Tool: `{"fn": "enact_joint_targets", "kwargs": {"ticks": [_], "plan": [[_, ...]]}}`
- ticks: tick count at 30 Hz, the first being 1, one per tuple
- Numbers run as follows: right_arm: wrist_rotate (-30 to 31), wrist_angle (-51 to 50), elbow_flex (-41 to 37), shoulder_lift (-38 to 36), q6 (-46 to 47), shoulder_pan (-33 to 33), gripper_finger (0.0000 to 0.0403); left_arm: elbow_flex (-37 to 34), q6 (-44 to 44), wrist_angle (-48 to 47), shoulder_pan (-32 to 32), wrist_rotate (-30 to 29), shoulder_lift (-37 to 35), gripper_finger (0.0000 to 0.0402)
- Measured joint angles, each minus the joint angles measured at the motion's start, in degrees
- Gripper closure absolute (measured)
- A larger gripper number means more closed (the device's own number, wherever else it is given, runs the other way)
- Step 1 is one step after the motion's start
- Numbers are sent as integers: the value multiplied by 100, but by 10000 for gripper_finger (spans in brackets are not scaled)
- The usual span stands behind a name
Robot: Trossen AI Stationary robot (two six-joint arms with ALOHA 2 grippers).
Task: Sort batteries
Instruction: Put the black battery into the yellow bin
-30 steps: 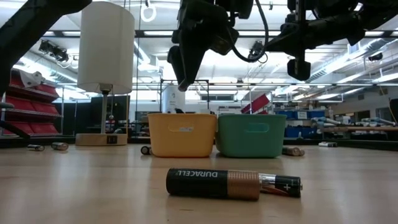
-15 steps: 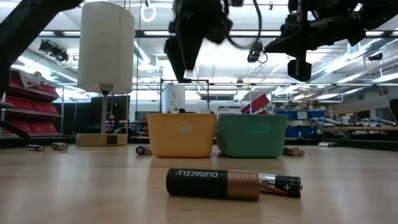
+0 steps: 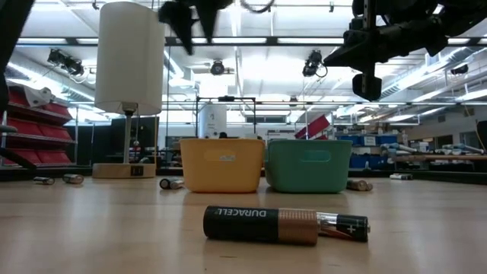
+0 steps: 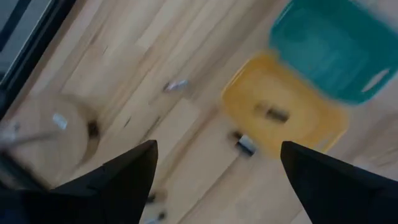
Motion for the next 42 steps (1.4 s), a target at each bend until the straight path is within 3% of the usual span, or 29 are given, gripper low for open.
{"fn": "enact_joint_targets", "kwargs": {"ticks": [7, 13, 17, 22, 30, 36, 42], "plan": [[17, -195, -2, 0, -39, -10, 401, -2568, -636, 279, -337, 444, -1229, 46], [61, -207, -2, 0, -138, -124, 401, -4784, -1287, 1764, -358, 980, -2284, 46], [61, -205, -2, 0, -136, -184, 401, -5695, -1533, 2203, -356, 932, -2559, 46], [124, -205, -2, 0, -93, -184, 401, -6350, -1537, 2338, -345, 924, -2563, 46], [400, -201, -2, 9, 244, -184, 401, -7241, -1540, 3359, 29, 1128, -2563, 46], [400, -202, -2, 9, 418, -184, 401, -7378, -1479, 3347, 292, 974, -2563, 46], [406, -202, -2, 9, 468, -184, 401, -7378, -859, 3664, 593, 884, -2561, 46]]}}
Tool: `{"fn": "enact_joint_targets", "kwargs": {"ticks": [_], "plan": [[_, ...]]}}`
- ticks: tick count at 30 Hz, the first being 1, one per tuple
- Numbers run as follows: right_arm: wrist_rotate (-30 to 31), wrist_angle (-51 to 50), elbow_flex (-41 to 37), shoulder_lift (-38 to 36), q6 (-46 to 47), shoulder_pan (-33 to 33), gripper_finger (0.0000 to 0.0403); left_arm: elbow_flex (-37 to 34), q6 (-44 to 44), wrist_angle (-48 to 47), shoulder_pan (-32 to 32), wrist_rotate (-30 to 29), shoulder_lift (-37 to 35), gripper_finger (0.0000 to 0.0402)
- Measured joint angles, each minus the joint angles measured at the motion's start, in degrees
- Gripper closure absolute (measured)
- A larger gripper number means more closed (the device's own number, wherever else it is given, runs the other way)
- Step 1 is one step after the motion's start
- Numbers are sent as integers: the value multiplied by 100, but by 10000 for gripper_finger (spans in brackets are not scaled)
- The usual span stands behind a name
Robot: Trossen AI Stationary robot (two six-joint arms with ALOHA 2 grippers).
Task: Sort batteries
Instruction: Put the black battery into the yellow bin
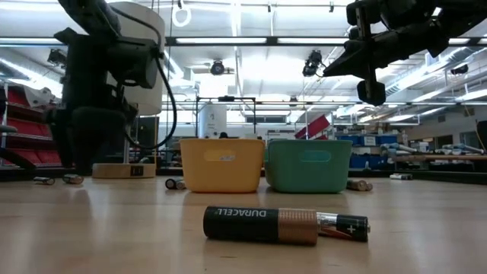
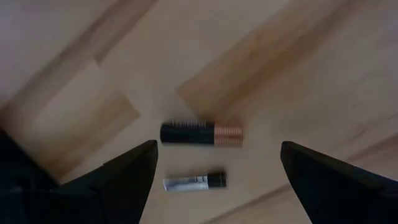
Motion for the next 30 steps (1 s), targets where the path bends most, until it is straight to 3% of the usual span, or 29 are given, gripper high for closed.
{"fn": "enact_joint_targets", "kwargs": {"ticks": [12, 30], "plan": [[20, 1, 0, 0, 79, 0, 401, -21, 564, 26, 879, 93, 0, 46], [112, 1, 0, 0, 106, -4, 401, -380, 682, 423, 841, 564, 2, 46]]}}
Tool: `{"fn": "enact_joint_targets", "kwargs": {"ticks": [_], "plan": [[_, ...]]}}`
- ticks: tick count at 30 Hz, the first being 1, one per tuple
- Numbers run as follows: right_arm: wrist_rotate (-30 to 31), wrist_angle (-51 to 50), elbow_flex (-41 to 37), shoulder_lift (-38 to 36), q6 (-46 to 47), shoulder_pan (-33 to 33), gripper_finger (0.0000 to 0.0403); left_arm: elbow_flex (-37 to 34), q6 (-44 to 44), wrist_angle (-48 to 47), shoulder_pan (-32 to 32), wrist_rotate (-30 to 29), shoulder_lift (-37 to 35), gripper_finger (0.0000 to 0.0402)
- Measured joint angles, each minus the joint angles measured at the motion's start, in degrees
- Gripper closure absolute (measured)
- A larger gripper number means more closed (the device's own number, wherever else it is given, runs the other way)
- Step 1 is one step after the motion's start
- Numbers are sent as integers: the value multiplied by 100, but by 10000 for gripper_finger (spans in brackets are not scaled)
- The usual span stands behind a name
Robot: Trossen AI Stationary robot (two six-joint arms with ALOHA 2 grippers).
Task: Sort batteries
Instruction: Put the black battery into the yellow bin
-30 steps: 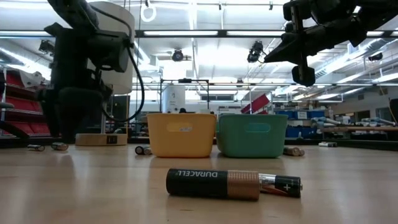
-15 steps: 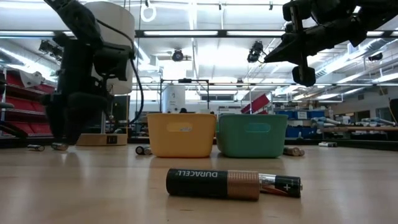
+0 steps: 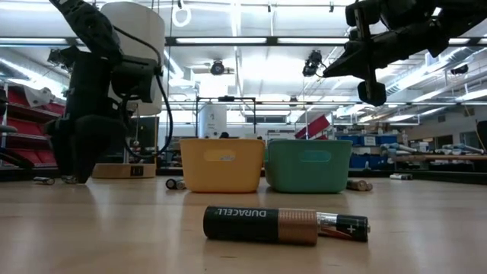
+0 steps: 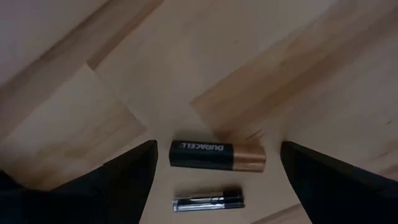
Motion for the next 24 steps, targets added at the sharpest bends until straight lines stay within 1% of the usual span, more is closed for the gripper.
{"fn": "enact_joint_targets", "kwargs": {"ticks": [4, 9, 15, 19, 24], "plan": [[40, 0, 0, 2, 1, 0, 401, -20, -13, 23, 0, 15, 2, 50], [40, 2, 0, 0, 3, 0, 401, -247, -62, 169, 4, 180, -20, 56], [40, 2, 0, 2, -2, 0, 402, -314, -50, 300, 4, 222, -24, 71], [38, 2, -2, 2, 1, 0, 402, -326, -90, 363, 2, 243, -21, 92], [38, 2, -2, 2, 1, 0, 402, -322, -254, 397, 0, 259, -15, 131]]}}
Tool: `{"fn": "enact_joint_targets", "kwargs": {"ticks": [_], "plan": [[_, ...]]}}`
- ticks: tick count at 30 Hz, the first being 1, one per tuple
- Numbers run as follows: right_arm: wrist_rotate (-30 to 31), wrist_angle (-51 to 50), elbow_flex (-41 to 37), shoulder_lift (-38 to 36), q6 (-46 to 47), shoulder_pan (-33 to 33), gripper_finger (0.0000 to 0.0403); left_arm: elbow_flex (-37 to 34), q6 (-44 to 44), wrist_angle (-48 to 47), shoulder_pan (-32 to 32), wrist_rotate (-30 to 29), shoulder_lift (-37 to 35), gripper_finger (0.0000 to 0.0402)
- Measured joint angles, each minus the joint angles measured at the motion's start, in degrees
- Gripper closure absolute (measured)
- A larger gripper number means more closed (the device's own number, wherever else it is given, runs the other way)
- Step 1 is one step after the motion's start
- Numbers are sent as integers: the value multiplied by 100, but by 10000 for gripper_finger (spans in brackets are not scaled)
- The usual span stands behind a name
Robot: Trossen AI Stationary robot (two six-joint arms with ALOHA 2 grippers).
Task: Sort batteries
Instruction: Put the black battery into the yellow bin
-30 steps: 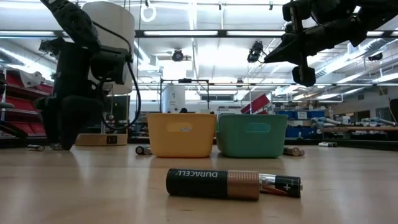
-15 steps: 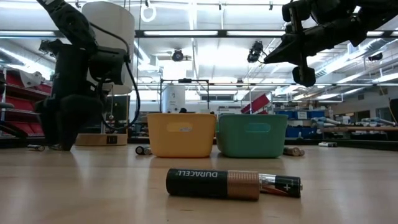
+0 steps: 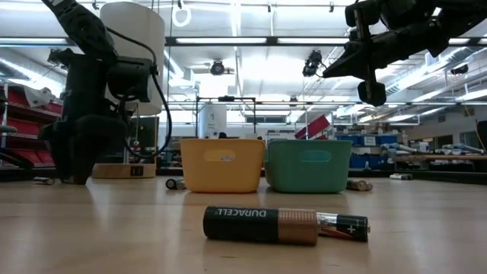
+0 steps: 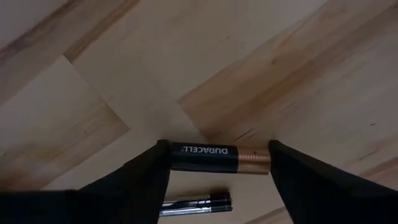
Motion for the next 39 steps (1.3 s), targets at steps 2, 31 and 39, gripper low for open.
{"fn": "enact_joint_targets", "kwargs": {"ticks": [2, 31, 39], "plan": [[0, 0, 0, 0, 0, 0, 402, 60, -2, -42, 0, -4, 18, 144], [168, 0, 0, 0, -224, -4, 402, 1780, -160, 2728, -1269, -446, 30, 146], [166, 0, 0, 0, -260, -4, 402, 1782, 2265, 3646, -1812, -464, 211, 146]]}}
